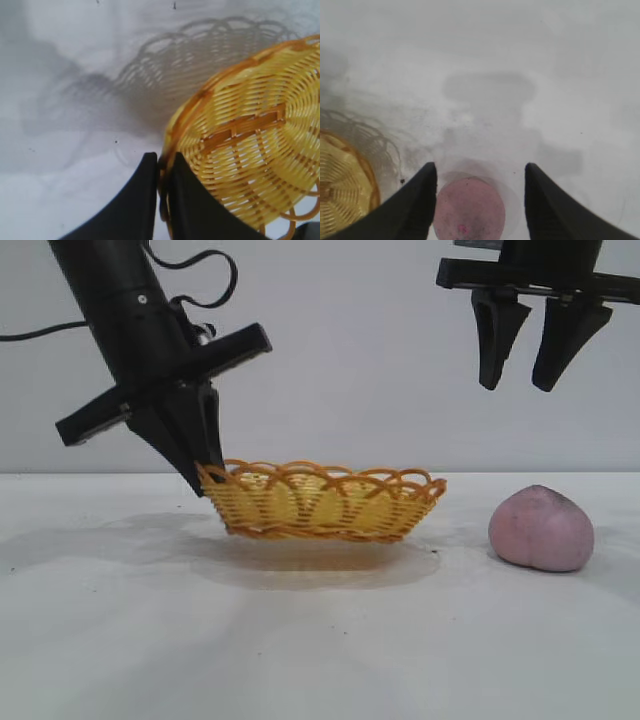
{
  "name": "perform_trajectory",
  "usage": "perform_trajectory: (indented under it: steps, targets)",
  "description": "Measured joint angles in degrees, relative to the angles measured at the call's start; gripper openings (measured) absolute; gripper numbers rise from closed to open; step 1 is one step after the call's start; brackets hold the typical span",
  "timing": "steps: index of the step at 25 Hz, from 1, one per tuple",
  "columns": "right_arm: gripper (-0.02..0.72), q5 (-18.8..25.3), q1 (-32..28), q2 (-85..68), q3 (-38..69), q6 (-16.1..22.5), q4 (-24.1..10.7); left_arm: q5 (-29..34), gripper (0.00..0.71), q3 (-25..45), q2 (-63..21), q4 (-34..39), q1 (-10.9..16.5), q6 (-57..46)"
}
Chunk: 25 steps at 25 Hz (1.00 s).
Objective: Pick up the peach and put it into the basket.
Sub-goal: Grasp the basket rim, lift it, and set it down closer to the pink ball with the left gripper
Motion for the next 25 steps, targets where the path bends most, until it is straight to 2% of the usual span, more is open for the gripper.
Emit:
perform_trajectory:
  steps: [5, 6, 7, 13, 16, 20, 21, 25]
  targets:
    - [0.337, -0.1, 0.0, 0.0, 0.0, 0.0, 0.0, -2.7, 0.000, 0.2, 0.0, -1.2, -1.0, 0.0]
    - [0.337, -0.1, 0.0, 0.0, 0.0, 0.0, 0.0, -2.8, 0.068, 0.2, 0.0, -1.2, -1.1, 0.0]
    - [0.337, -0.2, 0.0, 0.0, 0.0, 0.0, 0.0, -2.8, 0.068, 0.2, 0.0, -1.3, -1.2, 0.0]
    - [0.337, -0.2, 0.0, 0.0, 0.0, 0.0, 0.0, -3.3, 0.303, 0.2, 0.0, -1.4, -1.2, 0.0]
    - [0.337, -0.2, 0.0, 0.0, 0.0, 0.0, 0.0, -2.5, 0.393, 0.2, 0.0, -1.0, -1.2, 0.0]
    - [0.337, -0.2, 0.0, 0.0, 0.0, 0.0, 0.0, 2.6, 0.382, -2.5, -0.3, 3.2, -1.2, 0.1]
    - [0.337, -0.2, 0.0, 0.0, 0.0, 0.0, 0.0, 4.2, 0.423, -3.4, -0.5, 4.5, -1.2, 0.1]
    - [0.337, -0.2, 0.0, 0.0, 0.0, 0.0, 0.0, 8.9, 0.408, -7.3, -1.3, 12.1, -1.3, 0.2]
